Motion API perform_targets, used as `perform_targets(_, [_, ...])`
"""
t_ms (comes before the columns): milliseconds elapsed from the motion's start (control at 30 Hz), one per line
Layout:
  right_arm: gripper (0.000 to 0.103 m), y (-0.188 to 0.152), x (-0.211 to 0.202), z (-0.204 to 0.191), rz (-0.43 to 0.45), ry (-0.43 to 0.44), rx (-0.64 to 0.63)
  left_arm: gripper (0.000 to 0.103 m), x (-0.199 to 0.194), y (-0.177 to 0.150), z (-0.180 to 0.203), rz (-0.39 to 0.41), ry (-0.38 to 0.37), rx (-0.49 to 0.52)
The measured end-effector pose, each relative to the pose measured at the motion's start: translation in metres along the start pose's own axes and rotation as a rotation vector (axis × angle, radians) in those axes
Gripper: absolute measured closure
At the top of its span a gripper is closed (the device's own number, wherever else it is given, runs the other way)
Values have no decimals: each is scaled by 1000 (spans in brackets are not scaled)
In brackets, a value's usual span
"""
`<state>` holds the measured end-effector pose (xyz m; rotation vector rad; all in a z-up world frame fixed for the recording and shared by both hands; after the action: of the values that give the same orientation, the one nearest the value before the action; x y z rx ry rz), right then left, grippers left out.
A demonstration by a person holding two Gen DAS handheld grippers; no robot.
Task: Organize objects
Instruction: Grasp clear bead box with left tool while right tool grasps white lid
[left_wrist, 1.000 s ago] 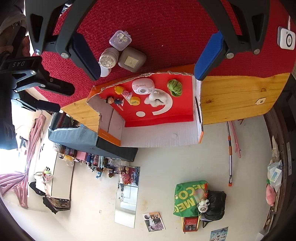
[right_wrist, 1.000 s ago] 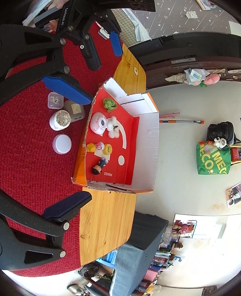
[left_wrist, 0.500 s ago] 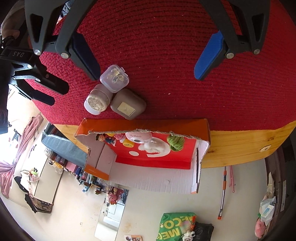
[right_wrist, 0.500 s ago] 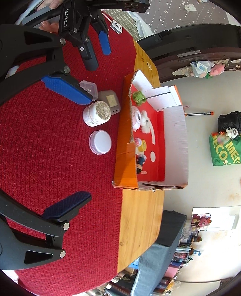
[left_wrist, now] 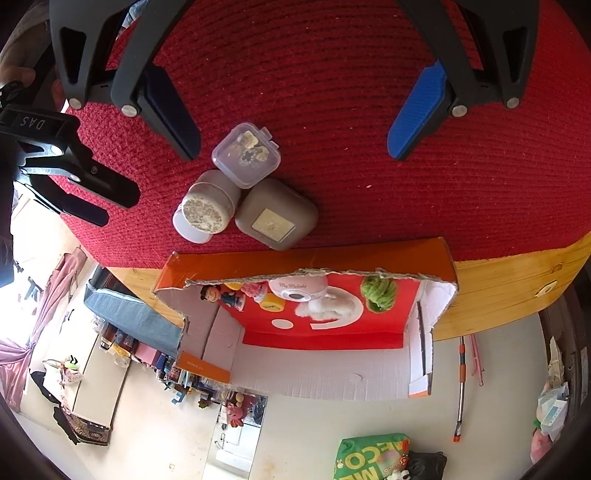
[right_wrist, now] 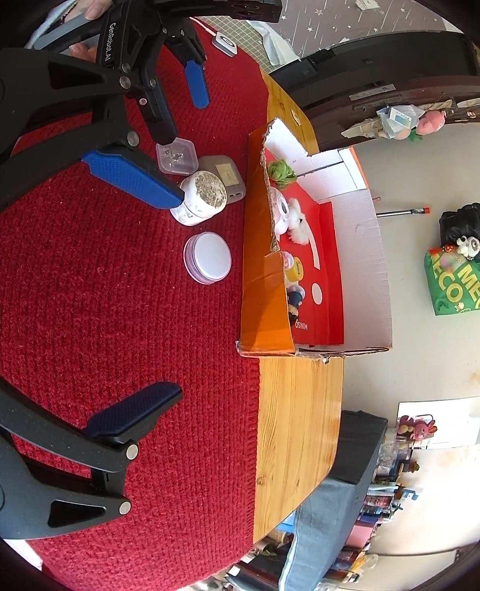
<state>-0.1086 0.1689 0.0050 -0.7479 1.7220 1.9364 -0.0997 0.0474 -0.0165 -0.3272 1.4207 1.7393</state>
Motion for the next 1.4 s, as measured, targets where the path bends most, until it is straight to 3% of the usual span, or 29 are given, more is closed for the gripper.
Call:
perform_targets(200, [7,2,1,9,-6,2,24,0,12,4,10,-36,13,46])
perform_targets(333, [7,3,2,13,-10,6,38,4,21,6,8,-67,72,82])
perform_targets(400, [7,3,1,15,-8,5,40,4,20,7,3,-65,104,101])
perform_targets(567, [7,3,1,17,-10,13,47,4,11,3,-14,-81,92,86])
perform_targets(767, [7,3,4,11,-18,22,31,4,-6,-1,-36,-62,129,86])
perform_targets(967, [7,7,14,4,-47,40,-16,4,-9,6,-33,-52,29,91])
perform_targets(1233, [7,7,36,-3,-127,45,-111,13,7,7,-20,-102,-3,177])
perform_targets(1400, [7,8,48,-11,-154,38,-162,24,12,8,-19,-114,-2,202])
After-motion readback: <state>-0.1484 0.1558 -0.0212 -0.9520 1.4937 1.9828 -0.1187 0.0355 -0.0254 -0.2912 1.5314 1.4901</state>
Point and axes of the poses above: each gripper's, at about its wrist camera, not at the fingertips, and x roughly the way its jaws point, z to its right, y to its top, the point moved 6 cm from there along x, roughly the way its jaws point, and after that the axes turned 12 degrees about -y, right-handed, at the moved point
